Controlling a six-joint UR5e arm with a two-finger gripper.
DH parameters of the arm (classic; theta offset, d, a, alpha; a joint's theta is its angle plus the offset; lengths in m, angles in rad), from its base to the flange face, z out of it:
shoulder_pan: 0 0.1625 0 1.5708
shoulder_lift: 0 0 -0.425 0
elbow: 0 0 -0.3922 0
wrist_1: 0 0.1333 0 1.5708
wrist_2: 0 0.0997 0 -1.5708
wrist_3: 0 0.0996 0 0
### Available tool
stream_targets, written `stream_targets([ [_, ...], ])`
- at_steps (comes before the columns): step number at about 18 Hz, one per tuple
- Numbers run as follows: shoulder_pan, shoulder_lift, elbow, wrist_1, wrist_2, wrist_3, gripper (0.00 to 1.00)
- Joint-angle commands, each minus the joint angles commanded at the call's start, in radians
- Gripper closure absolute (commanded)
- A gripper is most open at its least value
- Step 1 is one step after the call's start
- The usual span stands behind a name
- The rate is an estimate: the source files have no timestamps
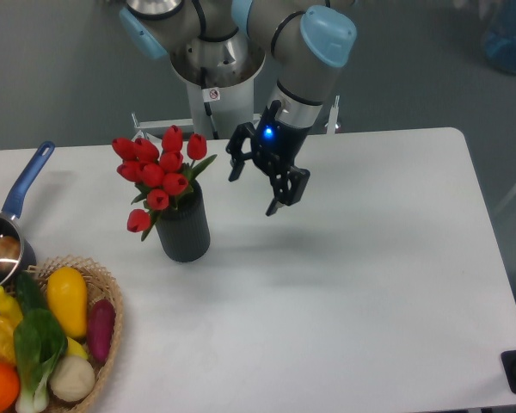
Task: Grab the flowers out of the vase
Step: 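Move the open gripper toward the tulip stems above the black vase, then close the gripper around the red tulip stems at the vase rim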
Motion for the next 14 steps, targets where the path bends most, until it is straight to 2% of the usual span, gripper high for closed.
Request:
stream_targets([
  [4, -0.026, -0.008, -0.018, -0.002, -0.132, 0.0, 0.0],
  [8, -0.035, -0.008, -0.017, -0.064, -0.213, 0.0, 0.0],
  [14, -0.035, 0.0, -0.018, -0.095, -0.238, 0.0, 0.0],
])
